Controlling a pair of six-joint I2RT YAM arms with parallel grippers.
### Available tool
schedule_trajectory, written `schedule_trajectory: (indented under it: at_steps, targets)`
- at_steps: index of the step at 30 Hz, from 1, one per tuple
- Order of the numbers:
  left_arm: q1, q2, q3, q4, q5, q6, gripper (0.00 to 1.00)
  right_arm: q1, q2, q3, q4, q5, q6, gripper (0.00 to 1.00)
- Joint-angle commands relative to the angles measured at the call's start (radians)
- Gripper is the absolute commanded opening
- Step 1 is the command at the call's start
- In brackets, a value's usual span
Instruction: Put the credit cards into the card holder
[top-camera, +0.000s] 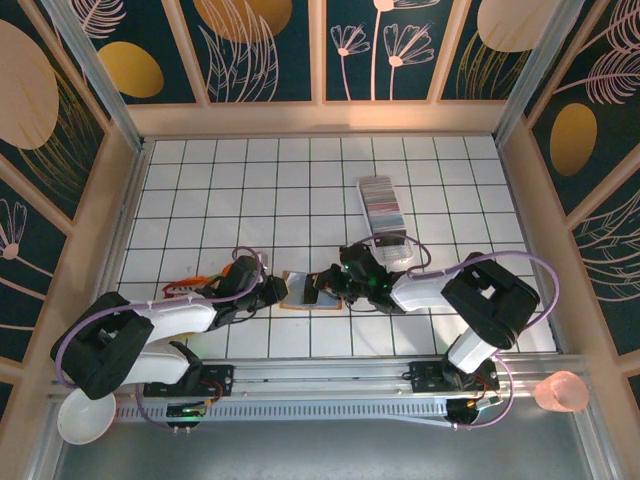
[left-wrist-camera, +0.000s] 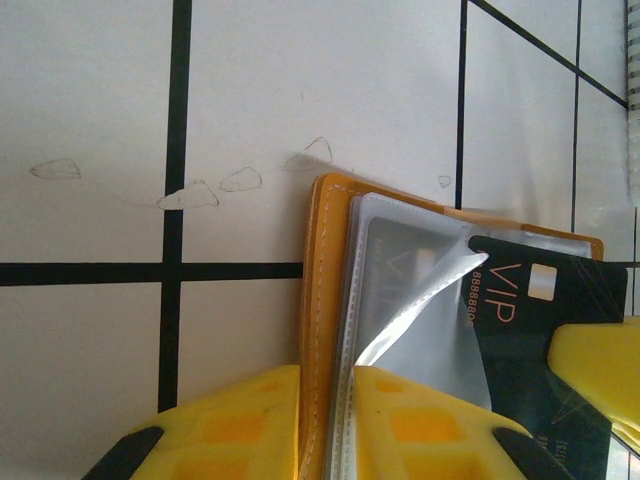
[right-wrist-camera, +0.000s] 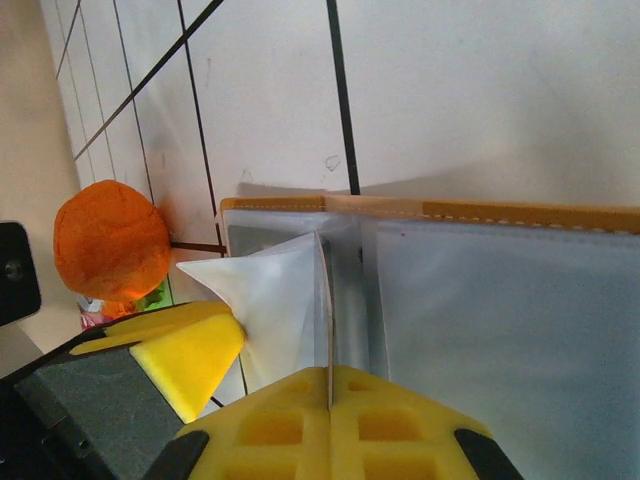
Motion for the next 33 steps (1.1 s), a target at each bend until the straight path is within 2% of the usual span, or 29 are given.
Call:
schedule_trajectory:
  at_steps: [1, 20, 29, 33]
  targets:
    - [-0.011, 0.016, -0.016, -0.037, 0.009, 0.006, 0.18, 0.024, 0.016, -0.013, -0.055, 0.033, 0.047, 0.0]
    - [-0.015, -0.01, -0.039, -0.035, 0.001, 0.002, 0.18, 0.081, -0.046, -0.007, -0.23, 0.122, 0.083, 0.0]
    - [-0.018, -0.011, -0.038, -0.034, 0.003, 0.001, 0.18, 0.119, -0.038, 0.002, -0.238, 0.166, 0.124, 0.0]
    - [-0.022, -0.006, -0.039, -0.02, 0.012, -0.002, 0.18, 0.124, -0.012, -0.002, -0.166, 0.132, 0.133, 0.0]
